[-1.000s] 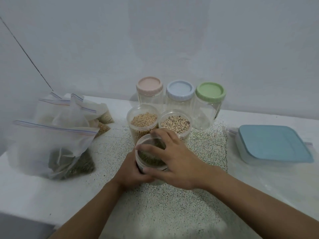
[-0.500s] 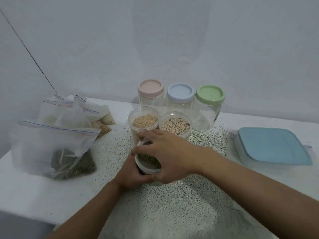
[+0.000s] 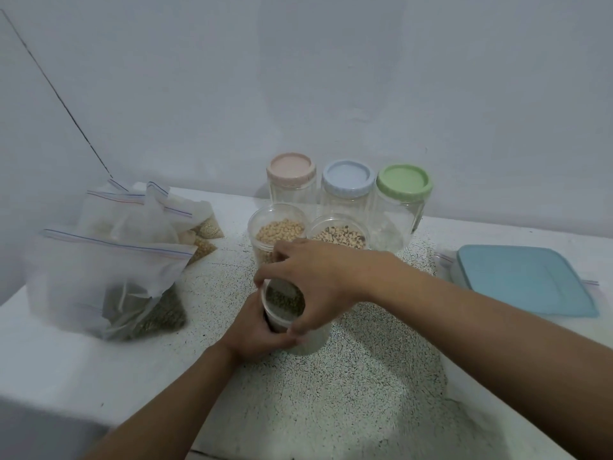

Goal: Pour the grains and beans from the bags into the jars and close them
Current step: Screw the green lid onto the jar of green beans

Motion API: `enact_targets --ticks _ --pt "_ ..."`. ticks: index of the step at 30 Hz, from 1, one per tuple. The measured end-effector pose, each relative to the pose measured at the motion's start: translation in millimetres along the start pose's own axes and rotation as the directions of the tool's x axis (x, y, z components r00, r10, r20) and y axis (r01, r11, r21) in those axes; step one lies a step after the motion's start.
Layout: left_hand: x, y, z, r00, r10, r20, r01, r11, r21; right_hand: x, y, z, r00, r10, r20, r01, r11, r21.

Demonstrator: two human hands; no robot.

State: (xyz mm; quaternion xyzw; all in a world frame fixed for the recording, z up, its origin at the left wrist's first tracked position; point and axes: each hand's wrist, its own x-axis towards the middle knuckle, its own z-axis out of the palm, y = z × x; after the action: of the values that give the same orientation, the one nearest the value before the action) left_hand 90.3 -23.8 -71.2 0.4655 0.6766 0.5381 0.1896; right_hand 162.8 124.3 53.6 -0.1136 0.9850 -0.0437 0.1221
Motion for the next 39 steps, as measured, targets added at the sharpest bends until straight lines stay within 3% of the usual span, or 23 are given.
enact_targets --ticks 7,11,16,21,23,26,29,31,35,37,39 --pt "0.8 -5.8 -1.4 1.000 -0.017 0.008 0.017 1.000 0.024 4.2 9.1 -6.6 0.998 -0.059 0.024 0.054 0.983 0.178" --pt "0.9 -6.5 -2.3 1.000 -0.026 0.007 0.026 0.999 -0.021 2.0 2.8 -2.7 0.999 0.014 -0.040 -0.011 0.997 0.081" --pt "-2.3 -16.3 -2.5 0.996 -0.079 0.043 0.081 0.996 -0.027 5.7 -10.3 4.2 0.974 0.115 -0.193 -0.158 0.962 -0.223" --pt "-2.1 -16.2 -5.0 0.996 -0.084 0.029 0.083 0.996 0.019 5.5 -12.1 9.0 0.947 0.120 -0.297 -0.185 0.961 -0.205" --pt "-0.2 -15.6 -4.3 0.998 -0.055 0.018 0.055 0.998 0.005 1.9 -7.2 5.1 0.966 0.100 -0.237 -0.138 0.979 -0.150" --pt "0.9 -20.1 -3.4 0.999 -0.051 0.001 0.051 0.998 -0.037 -4.2 4.3 -11.1 1.000 -0.024 -0.017 0.025 0.998 0.052" --pt "1.0 -18.2 -3.1 0.998 -0.056 0.002 0.056 0.998 -0.015 -5.9 11.5 -17.5 0.995 -0.083 0.060 0.079 0.994 0.070" --pt "0.6 -17.7 -2.9 0.998 -0.059 0.009 0.059 0.998 -0.029 -4.4 10.3 -13.9 0.999 -0.033 0.005 0.033 0.999 0.028" --pt "-0.8 -20.7 -2.5 0.998 -0.044 0.041 0.045 0.998 -0.036 4.4 1.6 -0.4 0.972 0.073 -0.225 -0.146 0.933 -0.329" --pt "-0.9 -20.7 -3.6 0.999 -0.041 0.025 0.042 0.998 -0.049 4.9 1.8 2.6 0.957 0.078 -0.279 -0.168 0.934 -0.316" --pt "0.4 -19.2 -4.1 0.999 -0.033 0.018 0.034 0.998 -0.044 2.2 7.8 -1.0 0.963 0.012 -0.268 -0.061 0.983 -0.174"
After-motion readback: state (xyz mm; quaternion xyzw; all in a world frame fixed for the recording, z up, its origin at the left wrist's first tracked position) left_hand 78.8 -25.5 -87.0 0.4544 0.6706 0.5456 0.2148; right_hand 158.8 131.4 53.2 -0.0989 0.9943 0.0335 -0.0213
